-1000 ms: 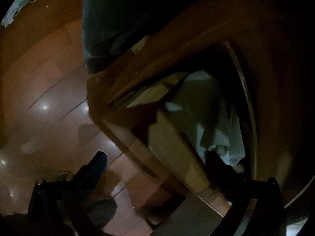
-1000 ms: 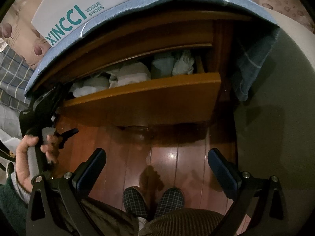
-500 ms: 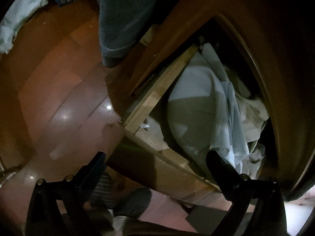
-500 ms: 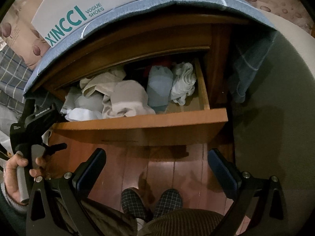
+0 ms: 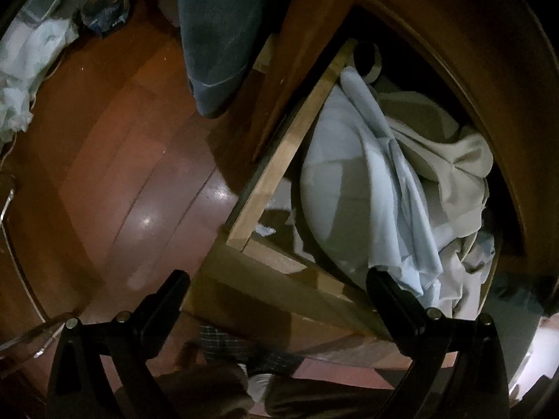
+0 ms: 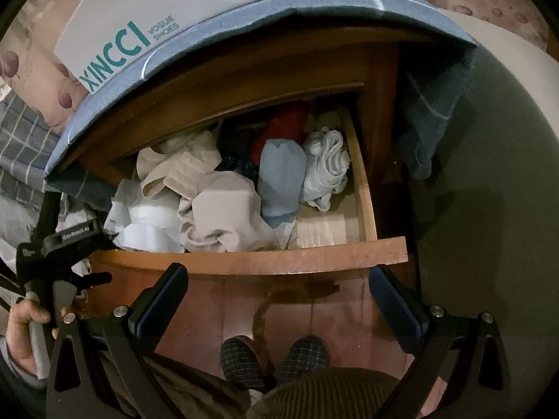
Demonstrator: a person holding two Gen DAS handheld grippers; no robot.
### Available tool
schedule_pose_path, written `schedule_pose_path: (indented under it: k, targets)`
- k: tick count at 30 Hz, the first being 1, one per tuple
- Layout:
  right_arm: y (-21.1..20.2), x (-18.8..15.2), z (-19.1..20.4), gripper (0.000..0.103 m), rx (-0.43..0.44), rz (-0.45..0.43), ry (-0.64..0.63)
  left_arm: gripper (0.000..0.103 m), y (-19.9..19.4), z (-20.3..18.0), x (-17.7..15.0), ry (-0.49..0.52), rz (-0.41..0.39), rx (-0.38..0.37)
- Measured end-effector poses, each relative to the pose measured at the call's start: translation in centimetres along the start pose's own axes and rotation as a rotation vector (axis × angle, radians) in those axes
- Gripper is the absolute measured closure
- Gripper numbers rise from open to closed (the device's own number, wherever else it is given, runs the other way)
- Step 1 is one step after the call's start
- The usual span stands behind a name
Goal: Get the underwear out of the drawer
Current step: 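Pull the wooden drawer open with the left tool, then reach the left tool into the drawer and grasp the light grey underwear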
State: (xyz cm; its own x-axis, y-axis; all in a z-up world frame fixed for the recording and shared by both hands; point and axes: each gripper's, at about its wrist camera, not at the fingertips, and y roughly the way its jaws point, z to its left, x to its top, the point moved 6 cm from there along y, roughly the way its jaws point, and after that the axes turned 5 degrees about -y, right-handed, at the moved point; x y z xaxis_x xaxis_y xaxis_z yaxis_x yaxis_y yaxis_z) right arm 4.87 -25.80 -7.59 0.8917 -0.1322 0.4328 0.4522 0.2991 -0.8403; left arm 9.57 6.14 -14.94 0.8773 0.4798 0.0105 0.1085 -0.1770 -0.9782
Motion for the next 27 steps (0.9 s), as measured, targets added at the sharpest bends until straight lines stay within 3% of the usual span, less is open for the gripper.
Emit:
schedule_pose_path:
  k: [5, 13, 27]
  targets:
    - [-1.2, 0.0, -0.2, 0.000, -0.012, -0.026, 0.019, 0.000, -0.3, 0.0, -0.2, 0.024, 0.002, 0.017]
    - [-3.1, 0.3, 2.5, 0.000, -0.029, -0.064, -0.140, 0.000, -0.1, 0.0, -0.4, 0.057, 0.002, 0.041]
    - [-0.9, 1.4, 1.8, 0.000, 0.017, -0.010, -0.091, 0.000, -0.7, -0.5, -1.3, 0.124, 0.001, 0.116]
